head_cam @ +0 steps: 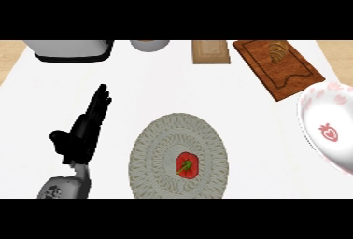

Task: Pick the cupcake from the placemat and place it in the bowl

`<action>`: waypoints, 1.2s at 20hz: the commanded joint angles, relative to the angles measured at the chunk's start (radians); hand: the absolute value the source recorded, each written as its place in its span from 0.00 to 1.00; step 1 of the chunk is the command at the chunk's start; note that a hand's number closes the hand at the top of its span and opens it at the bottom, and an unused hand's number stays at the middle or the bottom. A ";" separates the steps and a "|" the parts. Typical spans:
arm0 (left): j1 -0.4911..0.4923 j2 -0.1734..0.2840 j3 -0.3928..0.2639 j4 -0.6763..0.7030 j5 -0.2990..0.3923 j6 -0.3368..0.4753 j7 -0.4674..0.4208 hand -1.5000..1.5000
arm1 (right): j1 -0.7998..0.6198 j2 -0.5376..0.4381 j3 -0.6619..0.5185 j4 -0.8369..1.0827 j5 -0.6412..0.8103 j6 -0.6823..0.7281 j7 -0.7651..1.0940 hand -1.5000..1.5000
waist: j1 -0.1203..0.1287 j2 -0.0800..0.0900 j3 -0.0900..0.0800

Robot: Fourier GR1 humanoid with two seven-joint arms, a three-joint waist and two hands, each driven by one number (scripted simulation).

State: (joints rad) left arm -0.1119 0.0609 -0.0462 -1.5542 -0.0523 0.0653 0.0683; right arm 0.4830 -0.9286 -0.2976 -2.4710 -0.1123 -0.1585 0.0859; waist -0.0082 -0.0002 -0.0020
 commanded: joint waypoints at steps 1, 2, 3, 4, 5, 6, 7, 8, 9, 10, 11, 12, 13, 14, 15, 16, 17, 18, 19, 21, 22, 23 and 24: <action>-0.020 0.013 0.004 -0.031 0.008 -0.018 0.024 0.50 | -0.149 -0.031 -0.091 0.083 -0.138 0.077 0.120 1.00 | 0.013 0.001 0.001; 0.003 -0.005 -0.011 -0.019 -0.003 -0.005 0.018 0.50 | -0.166 -0.052 -0.161 0.157 -0.175 0.120 0.101 1.00 | 0.011 0.000 0.001; -0.023 0.006 0.002 -0.008 0.016 -0.029 0.015 0.50 | -0.232 -0.061 -0.078 0.113 -0.087 0.054 0.219 1.00 | 0.018 0.003 0.001; -0.037 0.002 -0.003 -0.010 -0.001 -0.012 0.043 0.50 | -0.243 -0.051 -0.091 0.226 -0.093 0.109 0.128 1.00 | 0.016 0.002 0.002; -0.055 0.006 0.011 -0.028 0.019 -0.017 0.079 0.50 | -0.231 -0.063 -0.071 0.226 -0.022 0.124 0.128 1.00 | 0.015 0.002 0.002; -0.002 -0.018 -0.021 -0.019 -0.001 -0.007 0.025 0.50 | -0.249 -0.107 -0.059 0.308 0.032 0.116 0.102 1.00 | 0.028 0.005 0.002; -0.024 0.004 -0.003 -0.004 -0.002 -0.015 0.033 0.50 | -0.271 -0.096 -0.022 0.382 0.076 0.119 0.028 1.00 | 0.031 0.007 0.002; -0.050 0.019 0.015 -0.033 0.028 -0.039 0.081 0.50 | -0.284 -0.052 0.006 0.344 0.107 0.121 0.053 1.00 | 0.019 0.003 0.002; -0.026 -0.002 -0.018 -0.044 -0.001 -0.020 0.050 0.50 | -0.358 -0.087 0.060 0.439 0.145 0.086 0.056 1.00 | 0.039 0.007 0.002; -0.044 0.016 0.011 -0.029 0.020 -0.034 0.063 0.50 | -0.364 -0.056 0.050 0.510 0.152 0.101 -0.017 1.00 | 0.030 0.006 0.003; -0.092 -0.003 0.012 -0.008 -0.003 0.004 0.085 0.50 | -0.376 -0.037 0.091 0.519 0.189 0.096 -0.002 1.00 | 0.024 0.005 0.002; -0.028 -0.006 -0.007 -0.047 0.016 -0.024 0.079 0.50 | -0.410 -0.023 0.091 0.582 0.201 0.096 -0.032 1.00 | 0.027 0.004 0.002; -0.034 -0.021 -0.012 0.015 -0.015 -0.001 0.018 0.50 | -0.445 -0.020 0.081 0.656 0.185 0.114 -0.073 1.00 | 0.025 0.005 0.002; -0.053 0.005 -0.004 -0.037 -0.004 -0.018 0.069 0.50 | -0.485 -0.001 0.123 0.721 0.209 0.098 -0.080 1.00 | 0.033 0.006 0.003; -0.044 0.005 0.019 0.049 0.014 -0.038 -0.017 0.50 | -0.523 0.016 0.157 0.746 0.240 0.094 -0.073 1.00 | 0.029 0.006 0.002; -0.055 -0.011 -0.002 0.009 -0.009 -0.009 0.042 0.50 | -0.540 0.027 0.149 0.787 0.266 0.108 -0.111 1.00 | 0.023 0.004 0.002; -0.064 -0.017 0.020 0.061 -0.001 -0.005 -0.018 0.50 | -0.561 0.038 0.174 0.822 0.303 0.095 -0.108 1.00 | 0.023 0.005 0.002; -0.016 -0.028 -0.031 -0.024 -0.028 0.005 0.043 0.50 | -0.556 0.044 0.174 0.878 0.334 0.092 -0.163 1.00 | 0.026 0.004 0.003; -0.048 -0.031 -0.013 -0.022 -0.022 0.016 0.057 0.50 | -0.528 0.069 0.161 0.897 0.351 0.084 -0.209 1.00 | 0.018 0.002 0.003; -0.050 -0.017 0.012 0.048 -0.007 -0.007 -0.004 0.50 | -0.662 0.091 0.186 1.095 0.357 0.079 -0.268 1.00 | 0.031 0.007 0.003; -0.050 0.006 0.024 0.013 0.003 -0.023 0.017 0.50 | -0.637 0.128 0.208 1.077 0.405 0.058 -0.253 1.00 | 0.022 0.004 0.002; -0.078 -0.019 0.002 0.006 -0.023 0.009 0.050 0.50 | -0.623 0.073 0.146 1.121 0.365 0.124 -0.315 1.00 | 0.015 0.002 0.003; -0.059 -0.023 -0.015 0.025 -0.036 0.004 0.010 0.50 | -0.724 0.110 0.193 1.257 0.397 0.096 -0.347 1.00 | 0.031 0.007 0.003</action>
State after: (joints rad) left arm -0.1645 0.0452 -0.0473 -1.5420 -0.0686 0.0624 0.0936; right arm -0.1311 -0.8522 -0.1289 -1.4417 0.2359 -0.0669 -0.1579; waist 0.0167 0.0044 0.0007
